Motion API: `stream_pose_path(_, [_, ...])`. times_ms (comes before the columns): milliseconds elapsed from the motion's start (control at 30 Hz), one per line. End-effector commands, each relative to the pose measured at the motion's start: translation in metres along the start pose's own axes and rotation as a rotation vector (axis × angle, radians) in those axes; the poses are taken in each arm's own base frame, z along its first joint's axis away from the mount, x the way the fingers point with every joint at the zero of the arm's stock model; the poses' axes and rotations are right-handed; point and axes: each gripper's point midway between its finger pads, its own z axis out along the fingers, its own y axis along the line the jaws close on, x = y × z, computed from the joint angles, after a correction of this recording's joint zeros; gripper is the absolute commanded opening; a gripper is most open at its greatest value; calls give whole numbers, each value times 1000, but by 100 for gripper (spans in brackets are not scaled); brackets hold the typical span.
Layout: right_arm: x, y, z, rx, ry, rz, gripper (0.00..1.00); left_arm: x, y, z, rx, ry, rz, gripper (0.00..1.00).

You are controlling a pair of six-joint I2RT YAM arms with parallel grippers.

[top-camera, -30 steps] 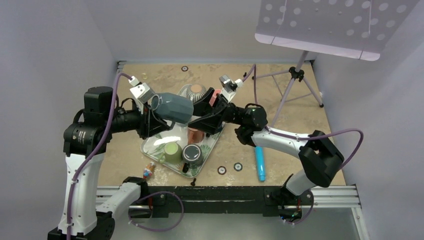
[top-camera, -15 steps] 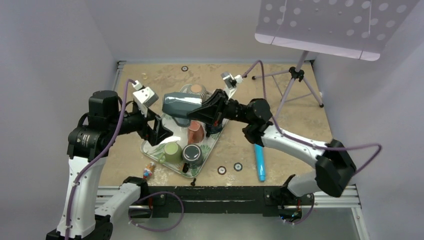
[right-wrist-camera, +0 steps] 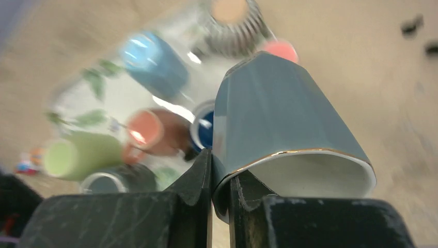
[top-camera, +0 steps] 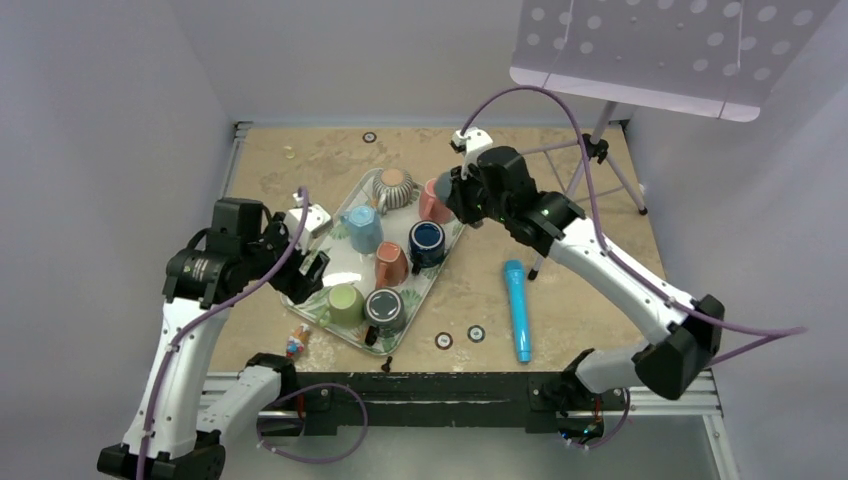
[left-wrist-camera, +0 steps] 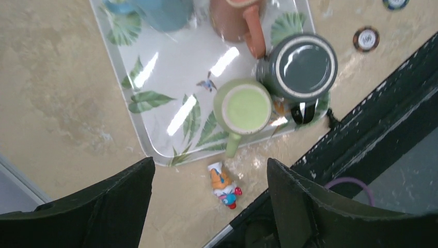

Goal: Turn the mug right side up

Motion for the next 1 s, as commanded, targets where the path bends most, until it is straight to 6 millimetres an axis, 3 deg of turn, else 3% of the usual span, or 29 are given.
stream_pose_path(0, [67, -81, -4, 280, 325, -51, 0, 39, -10, 17, 88, 125, 108, 79])
stream_pose_path(233, [130, -121, 24, 348, 614, -69, 0, 78, -22, 47, 161, 187, 236, 73])
stream_pose_path(400, [158, -142, 40, 358, 749, -71, 0, 102, -22, 69, 166, 272, 294, 72])
stream_pose_path(533, [160, -141, 53, 318, 755, -81, 3, 115, -20, 82, 171, 298, 323, 71])
stream_pose_path(667, [153, -139, 62, 291, 726, -82, 26, 122, -13, 92, 144, 315, 341, 73])
stream_pose_path(767, [146, -141, 63, 301, 708, -87, 37, 121, -13, 99, 153, 305, 338, 72])
stream_pose_path(967, [122, -137, 56, 305, 624, -86, 50, 123, -12, 124, 171, 310, 334, 64])
